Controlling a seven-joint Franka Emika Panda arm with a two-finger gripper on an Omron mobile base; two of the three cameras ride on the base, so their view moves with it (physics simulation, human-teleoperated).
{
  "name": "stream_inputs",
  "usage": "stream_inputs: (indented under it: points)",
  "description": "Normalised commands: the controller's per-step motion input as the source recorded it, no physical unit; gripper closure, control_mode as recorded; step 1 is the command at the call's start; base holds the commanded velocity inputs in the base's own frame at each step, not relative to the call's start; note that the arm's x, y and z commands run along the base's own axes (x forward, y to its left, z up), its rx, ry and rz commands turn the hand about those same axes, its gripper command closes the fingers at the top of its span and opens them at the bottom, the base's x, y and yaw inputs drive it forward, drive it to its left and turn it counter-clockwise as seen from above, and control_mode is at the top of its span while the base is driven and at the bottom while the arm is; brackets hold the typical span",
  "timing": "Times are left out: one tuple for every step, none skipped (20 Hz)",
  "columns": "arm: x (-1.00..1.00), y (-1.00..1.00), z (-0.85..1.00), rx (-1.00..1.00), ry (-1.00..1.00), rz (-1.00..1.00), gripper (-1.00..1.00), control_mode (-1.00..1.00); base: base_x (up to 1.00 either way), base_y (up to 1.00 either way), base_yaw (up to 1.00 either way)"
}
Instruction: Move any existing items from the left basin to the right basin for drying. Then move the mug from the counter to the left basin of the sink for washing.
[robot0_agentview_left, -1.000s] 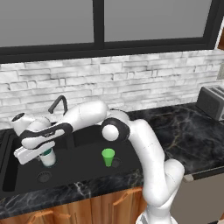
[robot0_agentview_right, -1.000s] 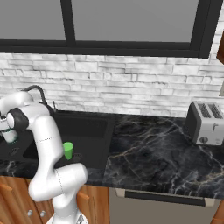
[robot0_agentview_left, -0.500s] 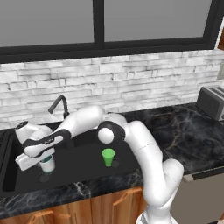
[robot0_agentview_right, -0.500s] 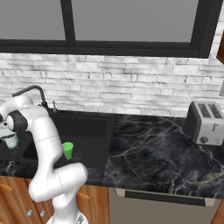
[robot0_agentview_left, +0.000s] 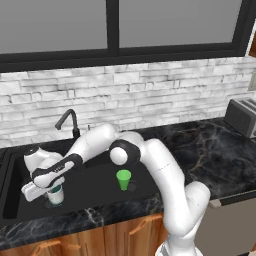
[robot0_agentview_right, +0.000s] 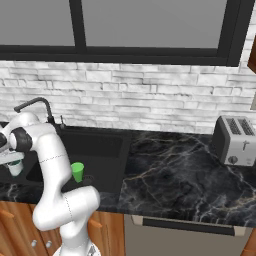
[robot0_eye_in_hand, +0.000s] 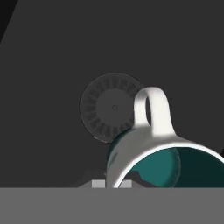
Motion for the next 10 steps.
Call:
stream_inputs:
  points:
    - [0.00, 0.03, -0.36, 0.04, 0.00, 0.01, 1.00, -1.00, 0.00, 0.00, 0.00]
    - [0.00, 0.10, -0.35, 0.03, 0.00, 0.01, 1.00, -1.00, 0.00, 0.00, 0.00]
    - [0.00, 0.17, -0.28, 0.02, 0.00, 0.00, 1.00, -1.00, 0.00, 0.00, 0.00]
    - [0.00, 0.12, -0.23, 0.05, 0.00, 0.01, 1.00, -1.00, 0.00, 0.00, 0.00]
    - [0.00, 0.10, -0.21, 0.05, 0.00, 0.01, 1.00, -1.00, 0.00, 0.00, 0.00]
    - [0.00, 0.11, -0.20, 0.05, 0.00, 0.01, 1.00, -1.00, 0.00, 0.00, 0.00]
    - [0.00, 0.11, -0.20, 0.05, 0.00, 0.01, 1.00, -1.00, 0.00, 0.00, 0.00]
    - [0.00, 0.09, -0.23, 0.05, 0.00, 0.02, 1.00, -1.00, 0.00, 0.00, 0.00]
    - [0.00, 0.08, -0.23, 0.05, 0.00, 0.02, 1.00, -1.00, 0.00, 0.00, 0.00]
    - [0.00, 0.09, -0.24, 0.03, 0.00, 0.02, 1.00, -1.00, 0.00, 0.00, 0.00]
